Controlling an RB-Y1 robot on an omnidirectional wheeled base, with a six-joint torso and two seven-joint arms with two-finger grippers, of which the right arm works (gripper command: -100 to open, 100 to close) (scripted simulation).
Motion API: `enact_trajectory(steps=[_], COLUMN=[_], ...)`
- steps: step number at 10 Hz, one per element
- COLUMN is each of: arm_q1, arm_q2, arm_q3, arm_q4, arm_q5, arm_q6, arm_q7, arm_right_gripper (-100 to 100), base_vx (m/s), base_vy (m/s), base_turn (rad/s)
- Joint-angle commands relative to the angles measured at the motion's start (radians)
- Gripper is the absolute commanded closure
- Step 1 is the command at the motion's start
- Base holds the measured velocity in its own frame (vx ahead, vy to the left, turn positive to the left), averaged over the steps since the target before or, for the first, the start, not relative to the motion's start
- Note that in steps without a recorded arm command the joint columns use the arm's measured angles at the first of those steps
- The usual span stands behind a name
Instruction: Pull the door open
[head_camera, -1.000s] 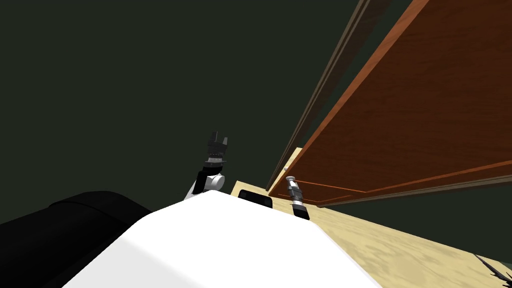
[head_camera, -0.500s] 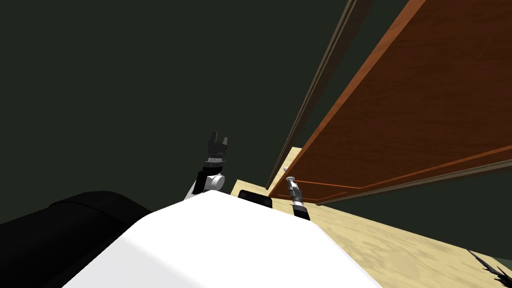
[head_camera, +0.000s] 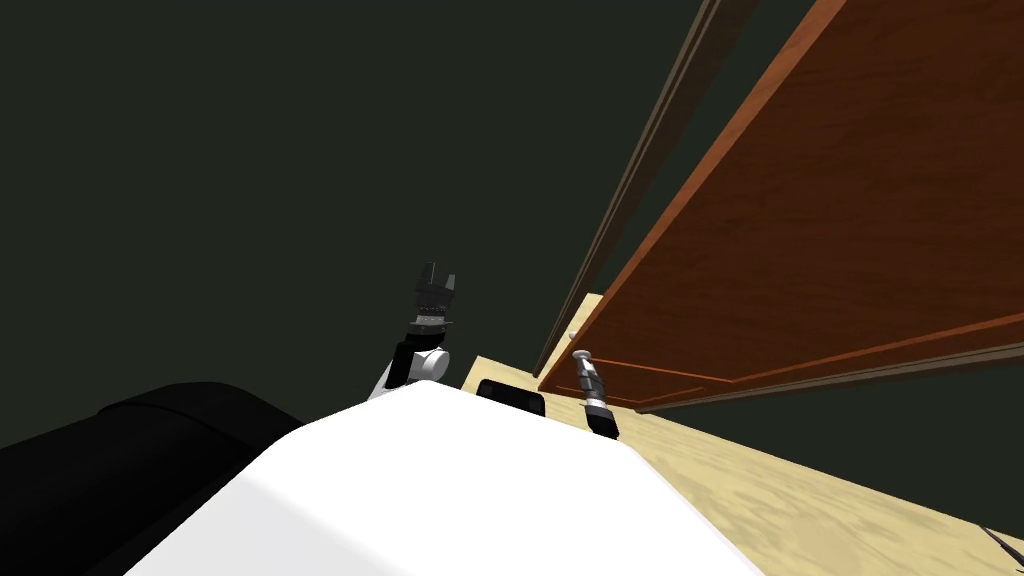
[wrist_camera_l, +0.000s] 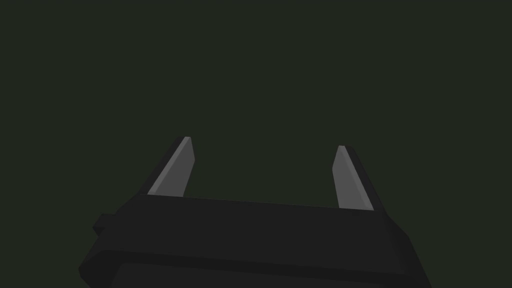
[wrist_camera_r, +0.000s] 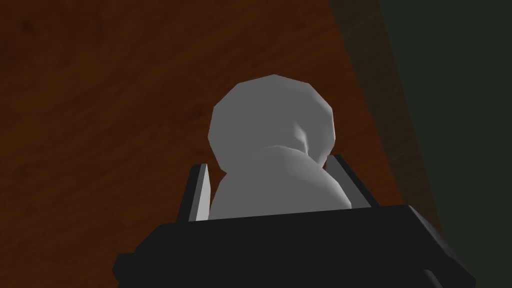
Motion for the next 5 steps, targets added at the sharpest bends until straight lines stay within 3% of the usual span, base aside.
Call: enact_trajectory(steps=[1, 5], arm_q1=[-0.019, -0.028], arm_q2=[-0.004, -0.012], arm_q3=[0.013, 0.025], arm_q4=[0.016, 0.024], arm_q5=[-0.021, -0.049], arm_q6=[-0.014, -0.013], arm_q7=[-0.050, -0.143], arm_right_gripper=[100, 100], base_vx=[-0.032, -0.042], base_vy=[-0.021, -0.006], base_turn=[0.113, 0.021])
